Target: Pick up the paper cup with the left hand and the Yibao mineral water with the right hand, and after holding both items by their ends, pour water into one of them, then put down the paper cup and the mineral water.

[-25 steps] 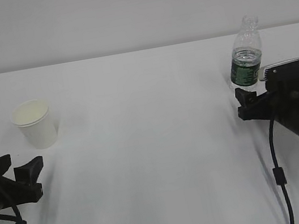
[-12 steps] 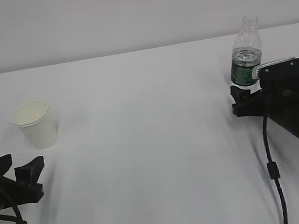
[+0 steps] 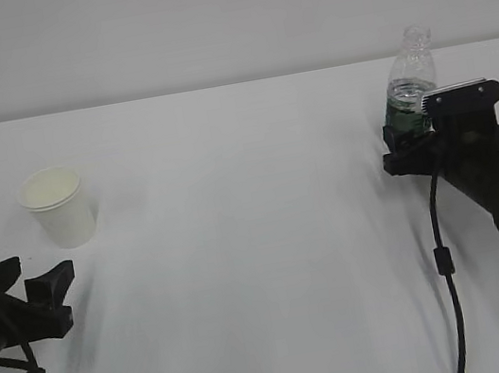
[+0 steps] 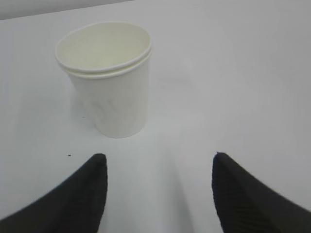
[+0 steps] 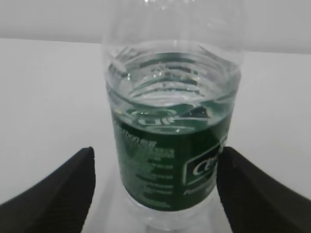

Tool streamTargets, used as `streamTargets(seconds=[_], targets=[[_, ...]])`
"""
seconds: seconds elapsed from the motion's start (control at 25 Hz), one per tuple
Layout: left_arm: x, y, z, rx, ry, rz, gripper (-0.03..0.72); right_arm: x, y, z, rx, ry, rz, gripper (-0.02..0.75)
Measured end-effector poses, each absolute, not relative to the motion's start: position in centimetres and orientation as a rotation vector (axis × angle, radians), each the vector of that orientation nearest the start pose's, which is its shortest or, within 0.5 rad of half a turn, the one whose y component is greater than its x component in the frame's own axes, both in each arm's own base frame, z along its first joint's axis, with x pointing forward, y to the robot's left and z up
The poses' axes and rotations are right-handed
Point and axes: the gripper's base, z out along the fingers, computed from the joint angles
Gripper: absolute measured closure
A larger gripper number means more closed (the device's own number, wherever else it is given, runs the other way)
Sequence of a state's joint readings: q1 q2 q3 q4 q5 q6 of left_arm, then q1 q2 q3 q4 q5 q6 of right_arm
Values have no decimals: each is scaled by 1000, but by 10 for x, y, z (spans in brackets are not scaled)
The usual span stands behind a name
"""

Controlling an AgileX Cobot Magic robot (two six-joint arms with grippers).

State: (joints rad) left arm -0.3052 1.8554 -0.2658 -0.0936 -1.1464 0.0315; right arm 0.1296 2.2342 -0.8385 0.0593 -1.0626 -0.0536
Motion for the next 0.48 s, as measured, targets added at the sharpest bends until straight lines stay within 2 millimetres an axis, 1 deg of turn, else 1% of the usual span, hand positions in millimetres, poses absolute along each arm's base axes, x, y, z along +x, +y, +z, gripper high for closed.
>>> streamTargets(seconds=[0.16,0.48], targets=[[232,-65,103,232,1915,-128,199,384,44,65,-101,1814,15,145],[231,-65,103,233,1915,-129,200,392,45,56,-96,1820,9,145]])
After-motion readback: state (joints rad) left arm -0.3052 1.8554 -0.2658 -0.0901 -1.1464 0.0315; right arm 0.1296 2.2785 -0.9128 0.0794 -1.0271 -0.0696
